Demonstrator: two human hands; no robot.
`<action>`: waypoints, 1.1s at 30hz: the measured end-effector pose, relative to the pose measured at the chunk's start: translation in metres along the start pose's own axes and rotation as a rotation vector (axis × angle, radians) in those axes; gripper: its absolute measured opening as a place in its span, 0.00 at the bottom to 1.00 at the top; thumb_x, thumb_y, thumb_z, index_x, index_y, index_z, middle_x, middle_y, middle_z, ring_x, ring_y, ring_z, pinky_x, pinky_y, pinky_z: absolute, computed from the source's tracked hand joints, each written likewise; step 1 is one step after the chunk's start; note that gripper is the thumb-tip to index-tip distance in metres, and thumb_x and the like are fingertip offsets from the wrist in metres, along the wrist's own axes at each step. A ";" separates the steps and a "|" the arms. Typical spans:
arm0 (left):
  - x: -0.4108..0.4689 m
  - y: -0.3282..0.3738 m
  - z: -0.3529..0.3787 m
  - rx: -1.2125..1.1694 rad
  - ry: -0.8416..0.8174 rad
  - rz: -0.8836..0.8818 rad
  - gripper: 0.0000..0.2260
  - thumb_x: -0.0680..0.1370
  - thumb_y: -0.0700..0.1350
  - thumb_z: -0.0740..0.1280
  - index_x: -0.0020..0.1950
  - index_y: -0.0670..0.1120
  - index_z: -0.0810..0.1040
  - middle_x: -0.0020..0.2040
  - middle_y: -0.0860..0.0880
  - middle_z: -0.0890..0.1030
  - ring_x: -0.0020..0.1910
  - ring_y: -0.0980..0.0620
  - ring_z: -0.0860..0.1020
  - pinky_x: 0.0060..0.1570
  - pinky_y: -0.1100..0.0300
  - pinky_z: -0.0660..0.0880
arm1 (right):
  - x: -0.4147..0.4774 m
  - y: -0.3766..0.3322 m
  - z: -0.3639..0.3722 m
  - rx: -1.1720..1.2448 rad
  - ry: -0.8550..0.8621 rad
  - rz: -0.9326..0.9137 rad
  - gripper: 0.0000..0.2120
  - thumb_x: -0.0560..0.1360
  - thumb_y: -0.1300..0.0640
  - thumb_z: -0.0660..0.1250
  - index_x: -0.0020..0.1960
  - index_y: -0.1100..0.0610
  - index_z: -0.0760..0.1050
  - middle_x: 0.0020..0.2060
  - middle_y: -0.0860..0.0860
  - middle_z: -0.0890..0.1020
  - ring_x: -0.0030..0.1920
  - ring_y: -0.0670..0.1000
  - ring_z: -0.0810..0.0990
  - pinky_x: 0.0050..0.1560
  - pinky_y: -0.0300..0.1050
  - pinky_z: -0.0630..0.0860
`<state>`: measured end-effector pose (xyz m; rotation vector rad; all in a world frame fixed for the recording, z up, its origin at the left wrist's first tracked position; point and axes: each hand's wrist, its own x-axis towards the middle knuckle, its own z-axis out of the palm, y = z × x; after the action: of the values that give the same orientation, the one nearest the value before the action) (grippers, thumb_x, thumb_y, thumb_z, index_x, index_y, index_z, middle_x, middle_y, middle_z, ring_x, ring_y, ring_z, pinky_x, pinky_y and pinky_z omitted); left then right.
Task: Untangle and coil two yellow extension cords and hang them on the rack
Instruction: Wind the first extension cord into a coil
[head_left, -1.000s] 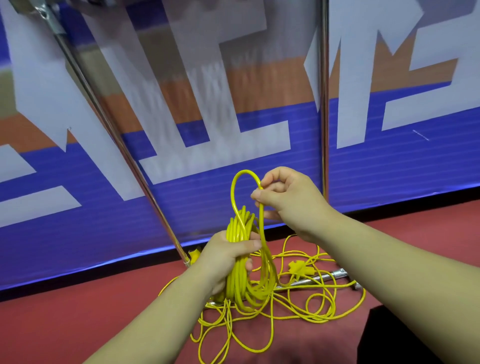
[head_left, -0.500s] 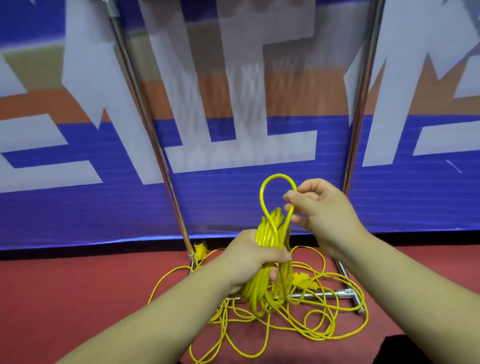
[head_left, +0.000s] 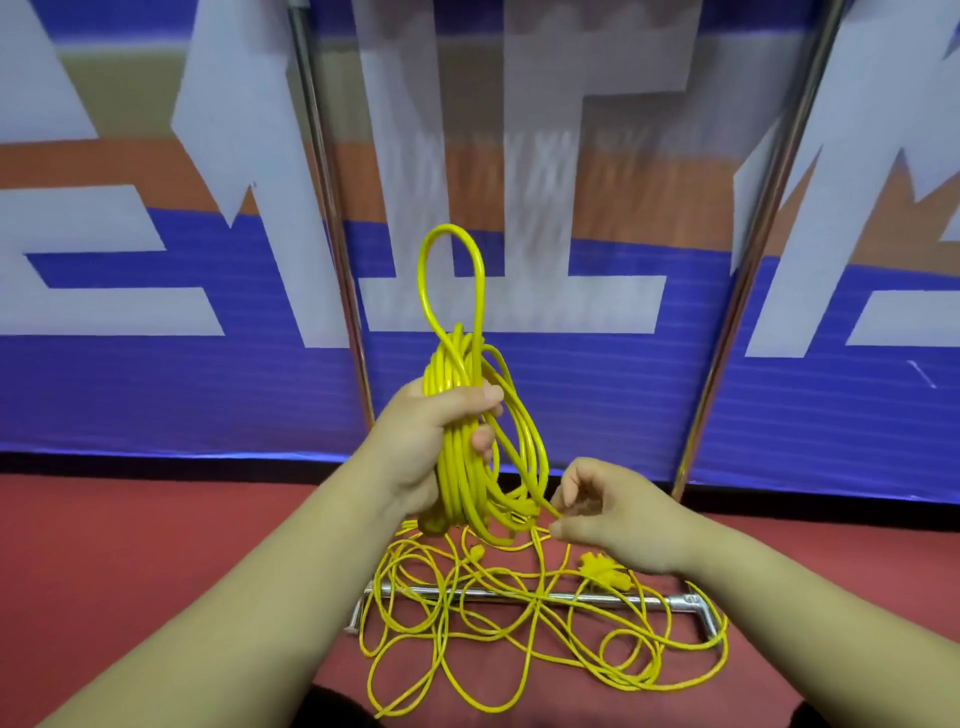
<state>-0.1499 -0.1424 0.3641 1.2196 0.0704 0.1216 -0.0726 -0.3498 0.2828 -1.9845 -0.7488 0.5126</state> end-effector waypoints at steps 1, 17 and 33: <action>-0.001 0.003 -0.004 -0.020 -0.007 0.005 0.07 0.70 0.42 0.71 0.41 0.41 0.77 0.26 0.46 0.72 0.24 0.48 0.70 0.28 0.59 0.73 | 0.001 0.002 0.003 -0.050 -0.005 -0.004 0.15 0.68 0.55 0.78 0.43 0.50 0.70 0.35 0.48 0.80 0.33 0.44 0.74 0.39 0.44 0.73; 0.003 0.000 -0.053 -0.048 0.279 -0.036 0.03 0.77 0.39 0.70 0.45 0.41 0.78 0.35 0.45 0.79 0.24 0.53 0.73 0.26 0.60 0.73 | 0.021 -0.022 0.004 0.353 0.272 0.013 0.11 0.75 0.68 0.72 0.44 0.58 0.71 0.34 0.60 0.79 0.39 0.56 0.85 0.38 0.49 0.78; -0.002 -0.001 -0.038 0.090 -0.018 -0.062 0.09 0.71 0.45 0.71 0.44 0.41 0.74 0.32 0.45 0.71 0.23 0.50 0.69 0.28 0.59 0.69 | 0.027 0.026 -0.026 0.210 0.502 0.395 0.07 0.72 0.68 0.71 0.43 0.60 0.75 0.30 0.58 0.81 0.29 0.55 0.84 0.33 0.47 0.79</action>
<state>-0.1567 -0.1076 0.3505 1.3069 0.0985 0.0533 -0.0286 -0.3574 0.2717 -1.9489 0.0103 0.2807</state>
